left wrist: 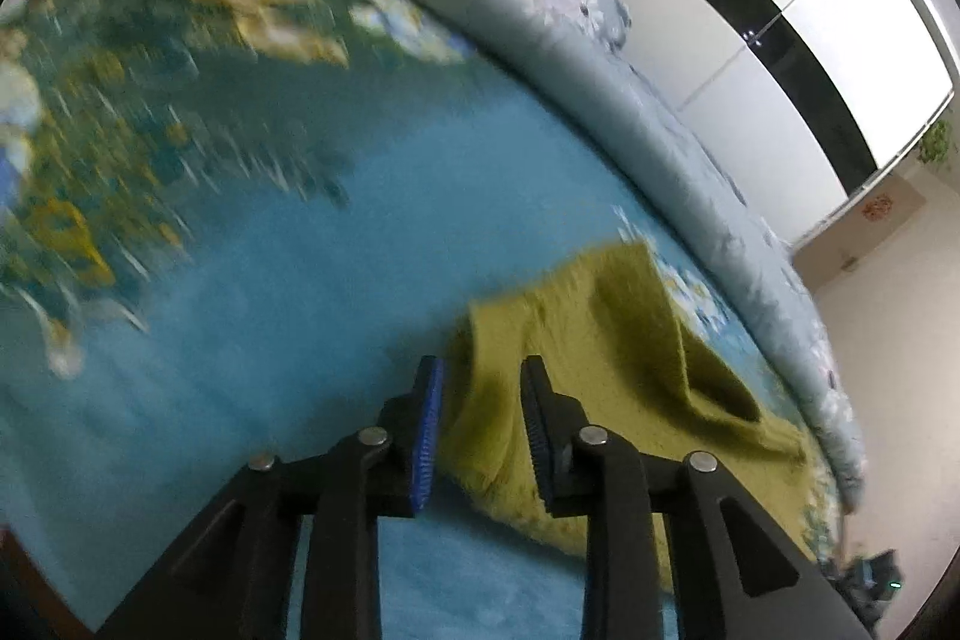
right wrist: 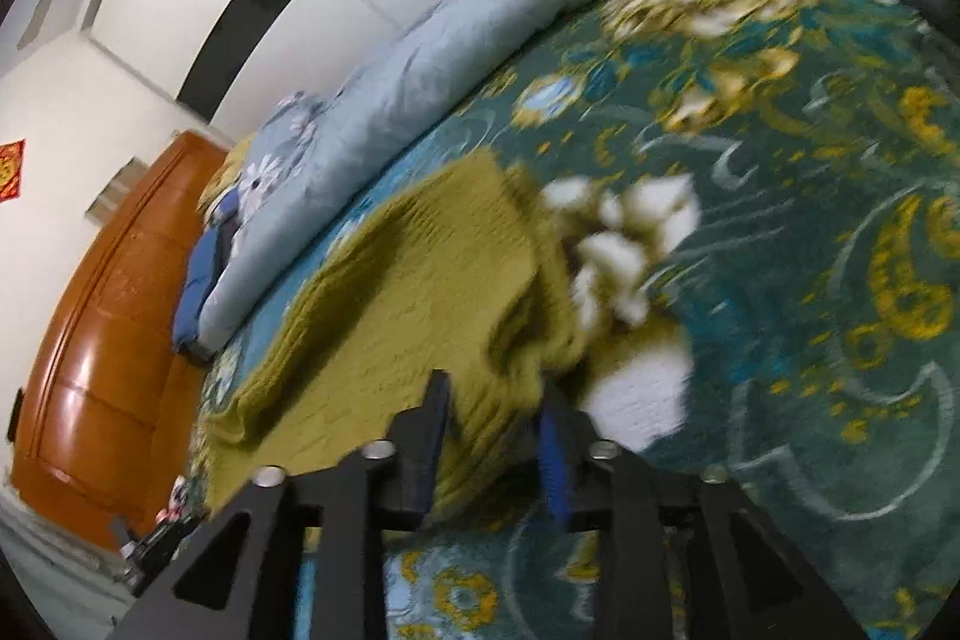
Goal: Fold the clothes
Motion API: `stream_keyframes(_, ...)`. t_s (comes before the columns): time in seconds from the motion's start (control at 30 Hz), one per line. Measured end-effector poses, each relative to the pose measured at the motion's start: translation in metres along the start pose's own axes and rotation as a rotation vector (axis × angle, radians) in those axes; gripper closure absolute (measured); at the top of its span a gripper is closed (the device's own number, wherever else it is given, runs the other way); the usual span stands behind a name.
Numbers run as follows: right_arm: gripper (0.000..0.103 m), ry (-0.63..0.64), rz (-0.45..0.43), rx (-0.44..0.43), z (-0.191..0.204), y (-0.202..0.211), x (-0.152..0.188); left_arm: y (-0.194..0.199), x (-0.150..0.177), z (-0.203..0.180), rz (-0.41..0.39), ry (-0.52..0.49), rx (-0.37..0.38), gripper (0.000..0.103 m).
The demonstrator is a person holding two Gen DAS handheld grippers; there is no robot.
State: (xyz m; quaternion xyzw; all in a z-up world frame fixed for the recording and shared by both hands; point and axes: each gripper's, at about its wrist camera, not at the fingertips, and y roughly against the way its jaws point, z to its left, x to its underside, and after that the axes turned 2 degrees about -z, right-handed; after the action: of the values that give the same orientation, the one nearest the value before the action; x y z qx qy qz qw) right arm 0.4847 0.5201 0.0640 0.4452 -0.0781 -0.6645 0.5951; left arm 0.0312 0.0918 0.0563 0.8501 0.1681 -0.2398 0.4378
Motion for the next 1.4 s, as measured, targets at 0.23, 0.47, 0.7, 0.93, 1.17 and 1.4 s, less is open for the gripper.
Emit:
stream_keyframes(0.23, 0.05, 0.229, -0.025, 0.092, 0.043, -0.001, -0.019, -0.008, -0.011, -0.054, 0.049, -0.204, 0.034, 0.064)
stream_keyframes(0.47, 0.05, 0.517, 0.182, -0.051, 0.149, -0.088, 0.015, -0.073, 0.015, -0.113, 0.21, -0.425, -0.03, 0.064)
stream_keyframes(0.7, 0.05, 0.656, 0.262, -0.078, 0.204, -0.151, 0.032, -0.106, -0.001, -0.123, 0.22, -0.412, -0.067, 0.064)
stream_keyframes(0.93, 0.05, 0.562, 0.241, -0.058, 0.215, -0.191, 0.003, -0.136, -0.022, -0.127, 0.241, -0.36, -0.077, 0.064)
stream_keyframes(1.17, 0.05, 0.552, 0.274, -0.043, 0.211, -0.205, 0.002, -0.121, -0.02, -0.133, 0.229, -0.365, -0.061, 0.064)
stream_keyframes(1.4, 0.05, 0.516, 0.135, -0.163, 0.189, -0.114, -0.005, -0.038, -0.014, -0.101, 0.079, -0.324, -0.061, 0.056)
